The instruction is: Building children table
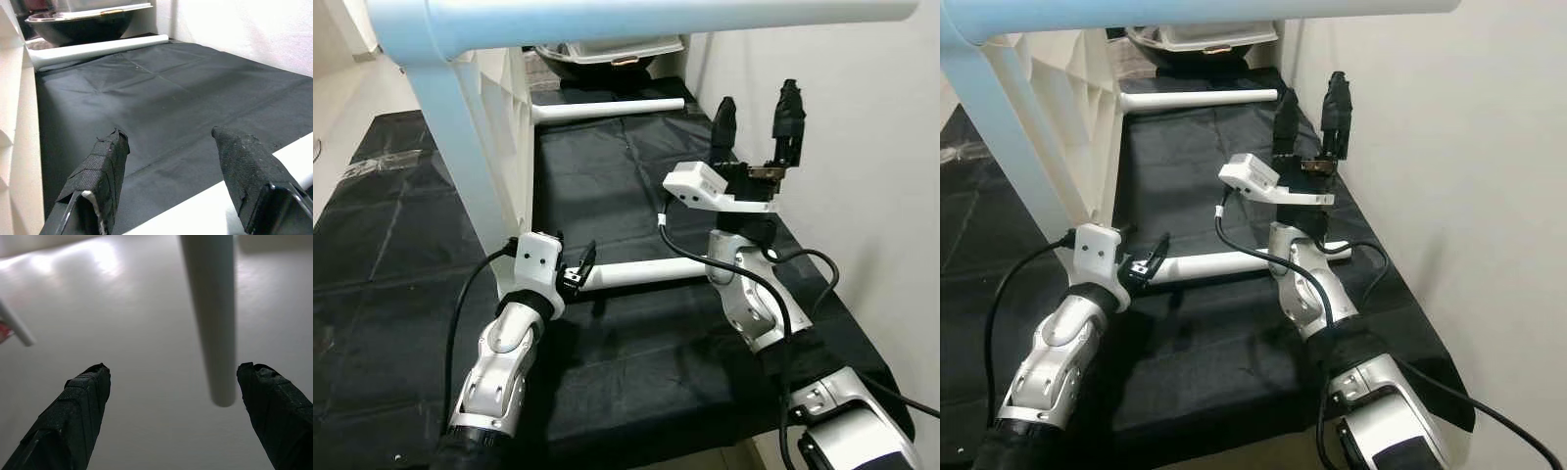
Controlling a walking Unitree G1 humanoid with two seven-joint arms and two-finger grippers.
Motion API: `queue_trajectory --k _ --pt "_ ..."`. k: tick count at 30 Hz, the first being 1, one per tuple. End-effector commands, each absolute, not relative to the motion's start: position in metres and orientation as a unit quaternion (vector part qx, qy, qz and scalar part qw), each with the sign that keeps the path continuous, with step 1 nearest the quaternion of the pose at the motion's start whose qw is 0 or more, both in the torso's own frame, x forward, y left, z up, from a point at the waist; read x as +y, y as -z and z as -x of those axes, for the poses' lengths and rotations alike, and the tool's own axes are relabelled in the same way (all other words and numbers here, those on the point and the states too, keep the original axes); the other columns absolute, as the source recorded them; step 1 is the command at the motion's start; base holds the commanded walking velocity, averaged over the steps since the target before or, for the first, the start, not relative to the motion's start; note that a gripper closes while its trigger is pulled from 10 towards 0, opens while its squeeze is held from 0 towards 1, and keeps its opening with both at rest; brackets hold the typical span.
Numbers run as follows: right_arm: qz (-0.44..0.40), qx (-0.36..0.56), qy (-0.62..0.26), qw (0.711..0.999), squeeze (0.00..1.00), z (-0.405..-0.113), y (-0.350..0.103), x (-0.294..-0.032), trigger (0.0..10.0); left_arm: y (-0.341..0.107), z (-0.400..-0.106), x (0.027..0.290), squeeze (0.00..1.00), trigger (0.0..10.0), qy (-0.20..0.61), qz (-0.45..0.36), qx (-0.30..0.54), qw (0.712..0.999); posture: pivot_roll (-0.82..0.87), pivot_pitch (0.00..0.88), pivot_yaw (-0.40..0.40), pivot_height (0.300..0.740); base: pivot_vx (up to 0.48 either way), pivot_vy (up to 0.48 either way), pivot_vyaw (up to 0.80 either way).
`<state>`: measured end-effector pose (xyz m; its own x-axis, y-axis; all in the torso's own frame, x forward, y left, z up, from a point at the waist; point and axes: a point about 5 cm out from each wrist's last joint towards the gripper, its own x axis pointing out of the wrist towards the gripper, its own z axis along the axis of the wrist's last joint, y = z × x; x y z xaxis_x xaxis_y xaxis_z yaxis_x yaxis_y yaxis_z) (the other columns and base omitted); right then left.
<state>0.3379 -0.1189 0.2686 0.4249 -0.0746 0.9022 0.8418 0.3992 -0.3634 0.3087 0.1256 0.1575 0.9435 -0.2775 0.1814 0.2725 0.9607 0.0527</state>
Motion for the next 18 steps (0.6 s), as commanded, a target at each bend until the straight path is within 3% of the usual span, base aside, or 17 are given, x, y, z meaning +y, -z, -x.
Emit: queue_trajectory --k 1,18 --pt "0.44 -0.446 0.331 0.706 0.0 -0.336 -0.277 -0.117 10.0 -0.156 -0.309 0.127 0.0 10.0 0.142 -0.023 -0.092 0.985 0.0 0.143 0.046 0.74 0.0 0.0 0.0" --pt "0.46 -0.476 0.345 0.666 0.0 -0.349 -0.303 -0.111 10.0 -0.154 -0.31 0.131 0.0 10.0 0.137 -0.024 -0.093 0.986 0.0 0.138 0.035 0.74 0.0 0.0 0.0"
